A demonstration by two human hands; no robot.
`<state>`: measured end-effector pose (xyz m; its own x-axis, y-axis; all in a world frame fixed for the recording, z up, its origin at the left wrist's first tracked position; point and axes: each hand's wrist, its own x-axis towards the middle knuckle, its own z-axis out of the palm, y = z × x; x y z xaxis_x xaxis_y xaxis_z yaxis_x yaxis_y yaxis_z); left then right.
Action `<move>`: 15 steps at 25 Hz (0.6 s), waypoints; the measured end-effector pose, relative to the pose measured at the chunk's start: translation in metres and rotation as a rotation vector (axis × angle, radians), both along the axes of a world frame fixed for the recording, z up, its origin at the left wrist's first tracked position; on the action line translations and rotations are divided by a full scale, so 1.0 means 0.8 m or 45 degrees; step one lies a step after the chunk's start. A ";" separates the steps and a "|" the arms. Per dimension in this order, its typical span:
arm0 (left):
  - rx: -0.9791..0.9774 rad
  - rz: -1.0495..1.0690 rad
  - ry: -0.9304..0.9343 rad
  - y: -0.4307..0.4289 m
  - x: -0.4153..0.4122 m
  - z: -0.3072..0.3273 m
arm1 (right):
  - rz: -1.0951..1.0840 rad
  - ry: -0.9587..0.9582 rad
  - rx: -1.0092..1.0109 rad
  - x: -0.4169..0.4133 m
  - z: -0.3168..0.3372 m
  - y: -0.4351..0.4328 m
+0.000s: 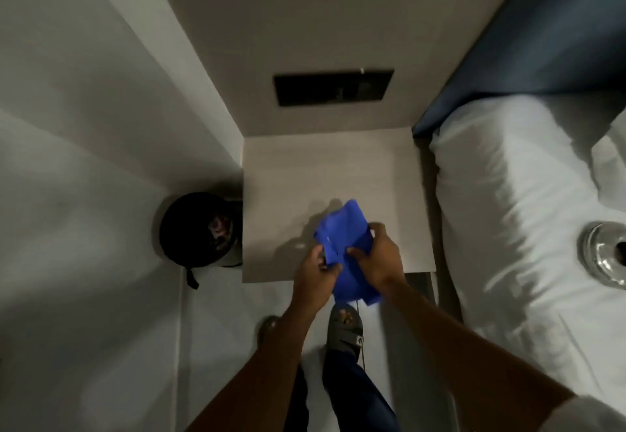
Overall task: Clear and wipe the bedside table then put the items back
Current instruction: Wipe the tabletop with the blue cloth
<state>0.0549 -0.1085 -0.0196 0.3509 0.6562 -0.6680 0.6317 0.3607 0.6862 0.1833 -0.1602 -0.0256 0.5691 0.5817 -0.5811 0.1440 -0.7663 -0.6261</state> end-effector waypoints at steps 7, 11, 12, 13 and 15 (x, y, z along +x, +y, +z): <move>0.912 -0.997 0.684 0.083 -0.127 -0.108 | 0.822 -0.745 -0.261 0.041 -0.105 -0.016; 1.097 -1.020 0.752 0.125 -0.145 -0.164 | 0.927 -0.811 -0.214 0.026 -0.156 0.020; 1.103 -1.008 0.732 0.127 -0.141 -0.181 | 0.943 -0.880 -0.219 0.029 -0.170 0.022; 1.111 -0.987 0.710 0.126 -0.139 -0.193 | 0.925 -0.948 -0.220 0.039 -0.180 0.019; 1.158 -0.912 0.669 0.121 -0.139 -0.210 | 0.700 -0.987 -0.265 0.070 -0.188 0.008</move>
